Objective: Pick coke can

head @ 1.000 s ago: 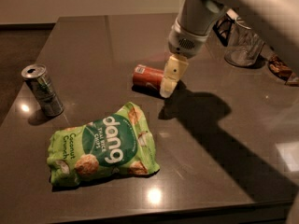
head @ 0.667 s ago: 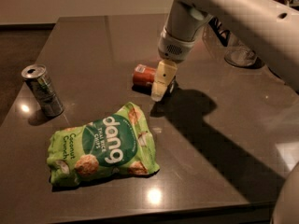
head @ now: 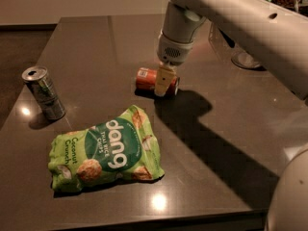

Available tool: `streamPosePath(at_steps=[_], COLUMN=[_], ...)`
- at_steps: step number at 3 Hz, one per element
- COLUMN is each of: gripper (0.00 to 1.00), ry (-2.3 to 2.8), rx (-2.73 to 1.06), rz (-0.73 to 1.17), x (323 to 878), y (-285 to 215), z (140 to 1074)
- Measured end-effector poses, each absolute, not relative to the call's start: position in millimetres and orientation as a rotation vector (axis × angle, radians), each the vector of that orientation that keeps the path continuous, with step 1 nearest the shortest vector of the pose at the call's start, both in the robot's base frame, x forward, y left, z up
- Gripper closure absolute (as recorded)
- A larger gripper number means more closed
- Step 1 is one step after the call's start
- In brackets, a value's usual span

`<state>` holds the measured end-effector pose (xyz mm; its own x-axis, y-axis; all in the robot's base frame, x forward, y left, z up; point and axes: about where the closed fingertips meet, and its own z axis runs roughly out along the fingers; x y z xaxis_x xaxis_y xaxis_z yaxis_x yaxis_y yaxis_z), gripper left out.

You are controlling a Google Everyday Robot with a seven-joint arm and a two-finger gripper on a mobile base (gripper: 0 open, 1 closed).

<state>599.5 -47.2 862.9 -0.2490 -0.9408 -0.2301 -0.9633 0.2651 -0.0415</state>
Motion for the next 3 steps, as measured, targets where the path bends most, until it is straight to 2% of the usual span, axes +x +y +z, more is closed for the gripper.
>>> streamPosePath(at_steps=[2, 3], gripper=[0.93, 1.0], ry=[2.244, 2.149], rx=[-1.832, -1.861], rz=[0.118, 0.141], x=[594, 588], y=[-39, -31], z=[904, 955])
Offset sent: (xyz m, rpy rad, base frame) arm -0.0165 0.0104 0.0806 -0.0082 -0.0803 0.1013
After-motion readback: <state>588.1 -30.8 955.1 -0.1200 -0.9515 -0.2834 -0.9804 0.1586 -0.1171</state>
